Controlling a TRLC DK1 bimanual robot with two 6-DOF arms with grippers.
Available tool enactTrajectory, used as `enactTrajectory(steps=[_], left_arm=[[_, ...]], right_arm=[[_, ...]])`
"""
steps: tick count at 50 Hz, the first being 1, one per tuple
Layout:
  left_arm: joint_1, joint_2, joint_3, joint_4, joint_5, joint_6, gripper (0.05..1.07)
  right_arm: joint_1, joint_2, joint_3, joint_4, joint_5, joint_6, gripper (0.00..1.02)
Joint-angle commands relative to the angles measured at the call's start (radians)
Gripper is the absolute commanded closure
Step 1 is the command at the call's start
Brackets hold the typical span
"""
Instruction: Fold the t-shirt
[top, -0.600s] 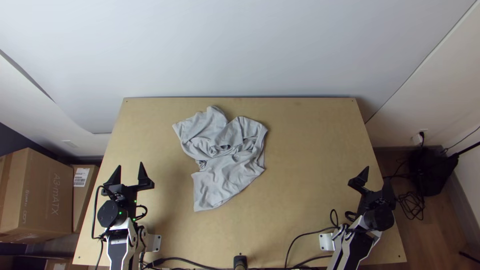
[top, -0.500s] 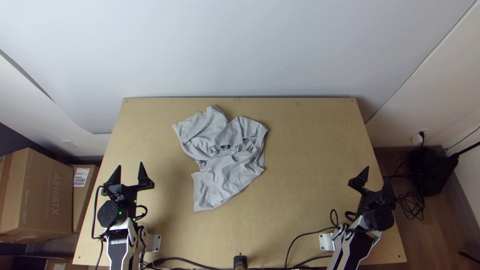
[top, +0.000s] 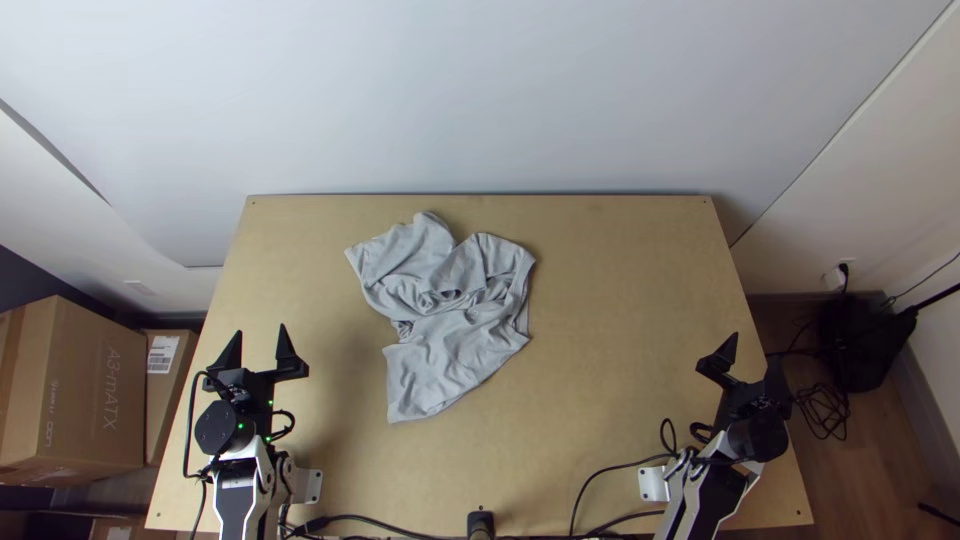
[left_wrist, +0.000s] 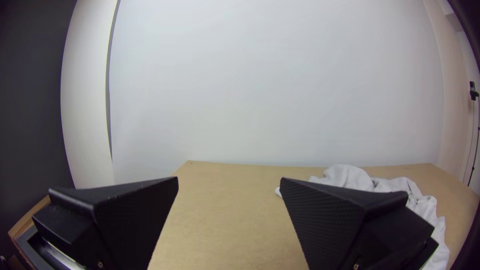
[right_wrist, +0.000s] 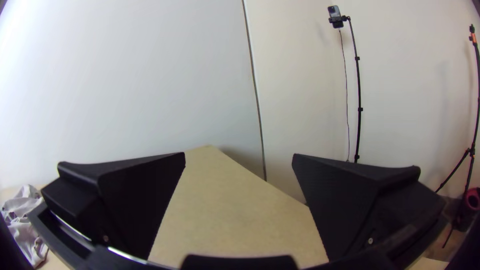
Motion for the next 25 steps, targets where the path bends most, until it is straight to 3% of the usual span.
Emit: enactTrajectory(steps=[1,14,18,25], left_arm=[[0.004,-0.006,-0.044,-0.015,-0.001,-0.013,0.09],[0.004,-0.006,-0.044,-0.015,-0.001,-0.013,0.09],[-0.008,-0.006,-0.044,-0.017,0.014,-0.074,0.09],[-0.025,-0.004,-0.043,-0.037,0.057,-0.1,0.09]], right_arm=[[-0.003,-0.001,-0.006,-0.014,0.006,0.001,0.04],[-0.002,-0.001,-0.006,-0.014,0.004,0.005,0.04],[0.037,-0.003,-0.006,-0.015,0.006,0.024,0.04],[0.044,-0.001,-0.004,-0.031,0.061,-0.03,0.04]])
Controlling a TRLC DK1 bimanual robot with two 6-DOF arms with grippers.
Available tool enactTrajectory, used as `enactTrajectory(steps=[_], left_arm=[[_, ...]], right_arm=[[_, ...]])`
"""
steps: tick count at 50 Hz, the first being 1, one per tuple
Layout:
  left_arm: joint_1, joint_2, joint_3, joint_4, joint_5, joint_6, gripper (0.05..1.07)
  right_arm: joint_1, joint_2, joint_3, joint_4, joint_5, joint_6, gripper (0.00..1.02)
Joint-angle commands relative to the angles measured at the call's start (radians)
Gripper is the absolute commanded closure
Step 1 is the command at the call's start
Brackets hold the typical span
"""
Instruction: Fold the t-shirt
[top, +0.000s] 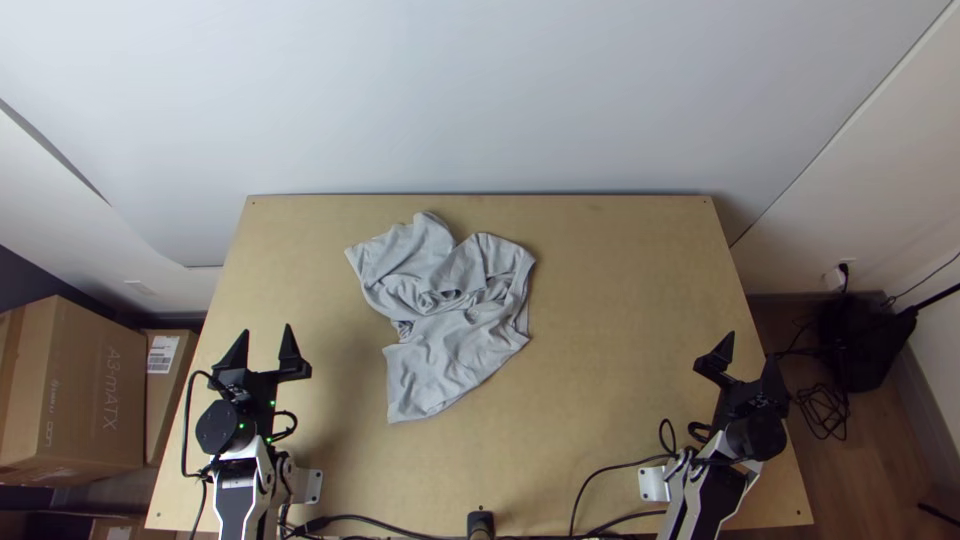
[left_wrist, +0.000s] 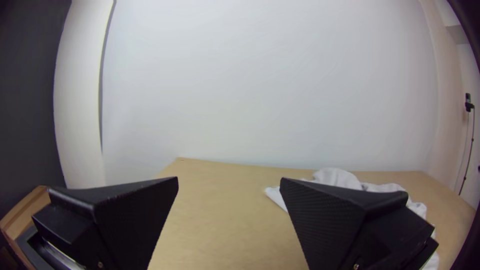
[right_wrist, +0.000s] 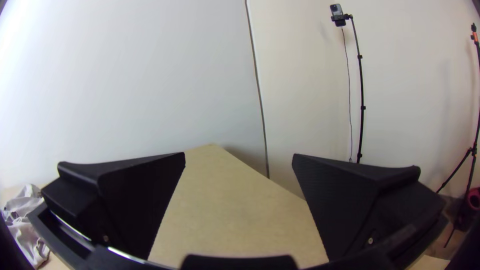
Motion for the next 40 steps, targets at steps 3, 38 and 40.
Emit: enactTrajectory(steps=[3,38,40], left_arm=[[0.022,-0.006,-0.043,-0.024,0.017,-0.035,0.09],[0.039,0.091,0.123,0.364,0.061,-0.006,0.09],[0.014,0.14,0.166,0.353,0.061,-0.006,0.09]], right_arm=[[-0.008,-0.003,-0.004,-0.023,0.041,-0.035,0.04],[0.233,0.261,0.393,0.178,0.041,-0.019,0.04],[0.236,0.31,0.45,0.178,0.041,-0.007,0.04]])
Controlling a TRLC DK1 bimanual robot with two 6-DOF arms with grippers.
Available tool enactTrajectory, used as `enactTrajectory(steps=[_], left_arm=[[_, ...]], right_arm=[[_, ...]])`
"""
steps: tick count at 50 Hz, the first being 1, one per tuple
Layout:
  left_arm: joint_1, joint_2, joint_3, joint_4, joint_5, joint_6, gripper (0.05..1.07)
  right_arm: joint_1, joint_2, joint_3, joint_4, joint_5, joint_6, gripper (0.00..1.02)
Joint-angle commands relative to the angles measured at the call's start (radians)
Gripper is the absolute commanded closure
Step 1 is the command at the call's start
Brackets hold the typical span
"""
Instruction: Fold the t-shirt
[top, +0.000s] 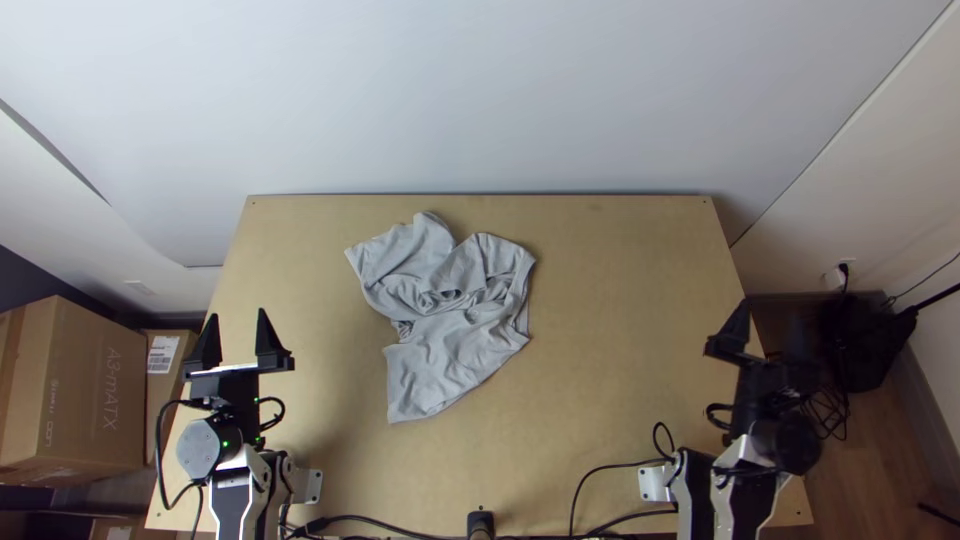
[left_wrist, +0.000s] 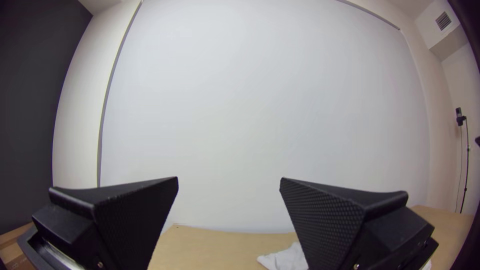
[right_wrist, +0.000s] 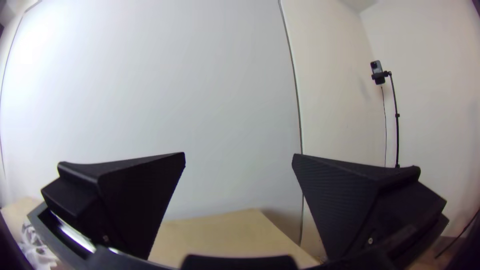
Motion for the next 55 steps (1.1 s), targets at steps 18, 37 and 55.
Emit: enactTrajectory(steps=[18,37,55], left_arm=[[-0.125,0.508,0.614,-0.222,0.002,-0.09,0.09],[-0.127,0.851,1.04,-0.673,0.011,-0.243,0.09],[-0.115,1.0,1.137,-0.87,0.039,-0.417,0.09]], right_arm=[[0.109,0.501,0.668,-0.232,0.013,0.225,0.04],[0.331,0.709,0.985,-0.552,0.134,0.346,0.04],[0.611,0.879,1.096,-0.89,0.134,0.642,0.04]])
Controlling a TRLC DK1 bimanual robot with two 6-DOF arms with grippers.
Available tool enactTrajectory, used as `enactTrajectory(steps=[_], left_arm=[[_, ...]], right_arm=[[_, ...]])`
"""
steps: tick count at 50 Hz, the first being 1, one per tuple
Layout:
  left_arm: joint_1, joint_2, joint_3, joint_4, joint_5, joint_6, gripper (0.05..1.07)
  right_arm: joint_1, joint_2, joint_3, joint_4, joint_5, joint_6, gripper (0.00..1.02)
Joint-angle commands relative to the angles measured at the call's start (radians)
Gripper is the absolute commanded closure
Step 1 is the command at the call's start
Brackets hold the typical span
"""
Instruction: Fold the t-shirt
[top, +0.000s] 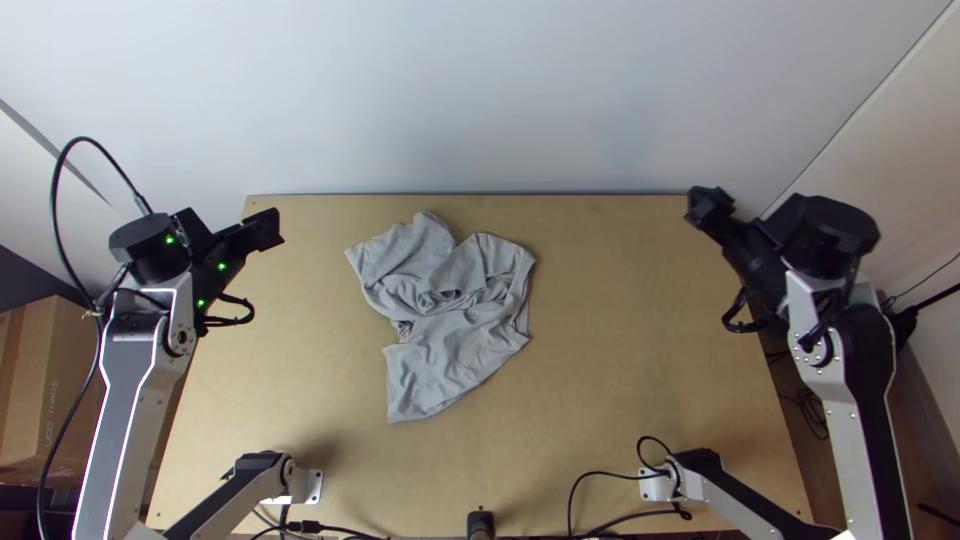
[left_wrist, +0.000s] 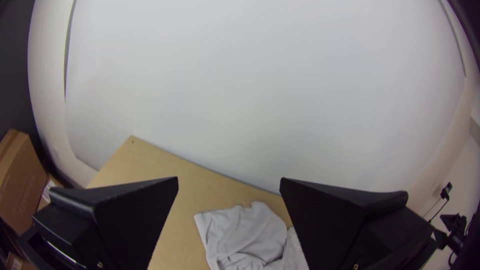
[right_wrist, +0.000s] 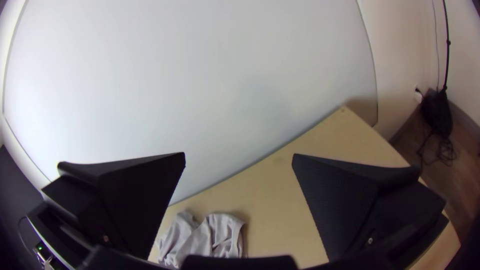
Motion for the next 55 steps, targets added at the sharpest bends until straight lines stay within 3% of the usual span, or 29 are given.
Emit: enactTrajectory(steps=[1,4,7,16,20,26,30,48,55], left_arm=[[0.009,0.039,0.025,-0.041,0.01,-0.071,0.09],[0.009,0.046,0.022,-0.064,0.039,-0.083,0.09],[0.009,0.046,0.011,-0.064,0.05,-0.111,0.09],[0.007,0.035,-0.008,-0.063,0.059,-0.151,0.09],[0.009,0.023,-0.018,-0.055,0.059,-0.152,0.09],[0.01,0.003,-0.043,-0.038,0.058,-0.154,0.09],[0.01,-0.017,-0.067,-0.014,0.058,-0.154,0.09],[0.045,-0.025,-0.11,0.001,0.053,-0.18,0.09],[0.045,-0.031,-0.123,0.015,0.053,-0.172,0.09]], right_arm=[[0.104,0.023,-0.013,-0.037,0.004,0.084,0.04],[0.161,0.04,-0.034,-0.072,0.001,0.137,0.04],[0.193,0.041,-0.086,-0.079,-0.043,0.208,0.04],[0.272,0.077,-0.253,-0.069,-0.227,0.401,0.04],[0.31,0.107,-0.279,-0.082,-0.362,0.49,0.04],[0.388,0.166,-0.301,-0.079,-0.457,0.524,0.04],[0.44,0.207,-0.313,-0.056,-0.487,0.544,0.04],[0.64,0.405,-0.373,-0.08,-0.582,0.59,0.05],[0.672,0.505,-0.379,-0.053,-0.603,0.556,0.1]])
